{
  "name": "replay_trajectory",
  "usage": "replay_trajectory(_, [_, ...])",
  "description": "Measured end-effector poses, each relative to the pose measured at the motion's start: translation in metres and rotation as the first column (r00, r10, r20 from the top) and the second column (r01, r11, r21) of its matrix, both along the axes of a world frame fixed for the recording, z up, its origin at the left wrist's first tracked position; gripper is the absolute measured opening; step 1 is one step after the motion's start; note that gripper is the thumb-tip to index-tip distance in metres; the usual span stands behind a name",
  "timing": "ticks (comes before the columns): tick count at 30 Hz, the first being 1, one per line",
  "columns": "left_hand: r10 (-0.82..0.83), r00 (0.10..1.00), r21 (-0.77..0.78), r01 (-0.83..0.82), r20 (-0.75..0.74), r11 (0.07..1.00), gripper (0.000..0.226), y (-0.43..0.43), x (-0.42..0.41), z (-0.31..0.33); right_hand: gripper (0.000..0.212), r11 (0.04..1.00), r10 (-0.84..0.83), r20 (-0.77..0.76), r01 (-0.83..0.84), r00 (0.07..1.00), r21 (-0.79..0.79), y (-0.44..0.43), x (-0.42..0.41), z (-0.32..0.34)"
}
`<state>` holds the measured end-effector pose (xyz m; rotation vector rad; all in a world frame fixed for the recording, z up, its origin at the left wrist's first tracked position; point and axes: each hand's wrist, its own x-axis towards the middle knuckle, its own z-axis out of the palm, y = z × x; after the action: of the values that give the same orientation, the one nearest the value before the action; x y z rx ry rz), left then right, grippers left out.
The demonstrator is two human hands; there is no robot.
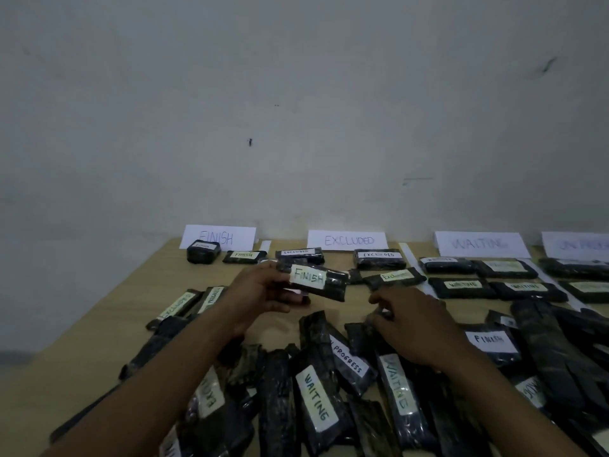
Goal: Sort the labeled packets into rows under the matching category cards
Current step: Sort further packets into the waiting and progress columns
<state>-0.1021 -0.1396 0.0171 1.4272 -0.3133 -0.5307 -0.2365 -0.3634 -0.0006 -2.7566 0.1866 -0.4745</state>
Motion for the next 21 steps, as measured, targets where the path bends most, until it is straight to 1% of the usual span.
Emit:
replay_trajectory(3, [0.138,0.990,-0.032,-0.138,-0.008,0.990,0.014,0.034,0.009,0.003,0.035,0.995,0.102,0.024,-0.101,0.995,-0.019,0.022,0.015,0.014])
replay_trajectory(6, [0.289,0.957,-0.053,-0.290,-0.024,0.956,0.011,0.067,0.026,0.004,0.037,0.978,0.208,0.015,-0.207,0.978,-0.027,0.047,0.038,0.016])
replay_trajectory(10, [0.426,0.904,-0.037,-0.427,-0.037,0.903,0.006,0.101,0.064,0.001,0.039,0.956,0.294,-0.084,-0.292,0.952,0.040,0.074,0.063,-0.001])
replay_trajectory(13, [0.505,0.863,0.056,-0.505,0.010,0.861,0.017,0.113,0.097,-0.005,0.035,0.951,0.304,-0.166,-0.290,0.938,0.103,0.077,0.071,-0.021])
replay_trajectory(15, [0.536,0.838,0.169,-0.546,0.103,0.821,0.020,0.115,0.115,-0.009,0.030,0.953,0.298,-0.183,-0.282,0.937,0.111,0.076,0.074,-0.025])
replay_trajectory(17, [0.522,0.836,0.264,-0.549,0.169,0.793,0.019,0.113,0.129,-0.014,0.027,0.954,0.297,-0.182,-0.282,0.938,0.104,0.073,0.076,-0.028])
replay_trajectory(21, [0.452,0.874,0.347,-0.486,0.179,0.802,0.012,0.107,0.155,-0.028,0.027,0.953,0.300,-0.183,-0.288,0.936,0.089,0.075,0.078,-0.030])
